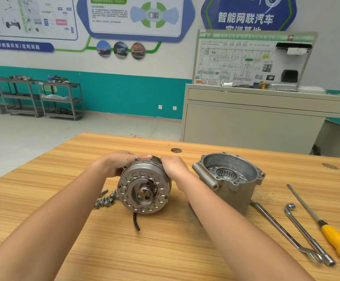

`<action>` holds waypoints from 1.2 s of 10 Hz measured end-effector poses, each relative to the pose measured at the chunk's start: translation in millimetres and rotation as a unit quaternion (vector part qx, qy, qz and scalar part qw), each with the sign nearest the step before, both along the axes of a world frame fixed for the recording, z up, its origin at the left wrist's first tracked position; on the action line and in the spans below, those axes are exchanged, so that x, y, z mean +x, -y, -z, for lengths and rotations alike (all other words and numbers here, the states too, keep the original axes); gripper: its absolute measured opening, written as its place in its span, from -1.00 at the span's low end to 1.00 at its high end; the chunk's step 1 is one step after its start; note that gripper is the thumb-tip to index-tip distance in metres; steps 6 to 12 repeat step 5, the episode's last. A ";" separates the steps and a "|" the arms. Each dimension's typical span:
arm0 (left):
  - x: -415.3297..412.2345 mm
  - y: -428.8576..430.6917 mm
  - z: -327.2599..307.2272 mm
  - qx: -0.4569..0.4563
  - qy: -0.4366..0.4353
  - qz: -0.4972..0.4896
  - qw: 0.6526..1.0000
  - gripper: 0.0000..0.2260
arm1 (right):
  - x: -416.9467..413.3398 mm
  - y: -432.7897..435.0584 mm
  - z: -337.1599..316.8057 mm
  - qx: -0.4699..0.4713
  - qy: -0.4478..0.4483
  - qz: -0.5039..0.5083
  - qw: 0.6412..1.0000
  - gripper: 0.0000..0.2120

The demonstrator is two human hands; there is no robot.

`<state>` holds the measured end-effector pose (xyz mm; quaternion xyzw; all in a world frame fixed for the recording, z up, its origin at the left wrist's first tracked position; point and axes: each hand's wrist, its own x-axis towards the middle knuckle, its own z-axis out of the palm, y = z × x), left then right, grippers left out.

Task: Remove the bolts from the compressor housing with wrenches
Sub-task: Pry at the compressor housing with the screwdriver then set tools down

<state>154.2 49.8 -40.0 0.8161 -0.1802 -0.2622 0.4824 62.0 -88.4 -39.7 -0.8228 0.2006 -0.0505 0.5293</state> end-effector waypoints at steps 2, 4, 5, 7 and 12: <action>8.1 15.3 -2.2 0.011 -0.035 0.011 0.999 -0.27 | 11.9 11.2 -6.6 -0.047 -0.036 -0.011 0.998 -0.74; 10.4 16.2 1.4 0.005 -0.045 -0.011 0.999 -0.26 | -4.2 7.3 -16.2 -0.084 -0.011 -0.025 0.996 -0.74; 3.7 14.9 -1.9 0.023 0.003 -0.033 0.999 -0.41 | -31.1 8.6 -36.8 -0.067 0.115 -0.017 0.991 -0.71; 3.7 14.9 -1.9 0.023 0.003 -0.033 0.999 -0.41 | -31.1 8.6 -36.8 -0.067 0.115 -0.017 0.991 -0.71; 3.7 14.9 -1.9 0.023 0.003 -0.033 0.999 -0.41 | -31.1 8.6 -36.8 -0.067 0.115 -0.017 0.991 -0.71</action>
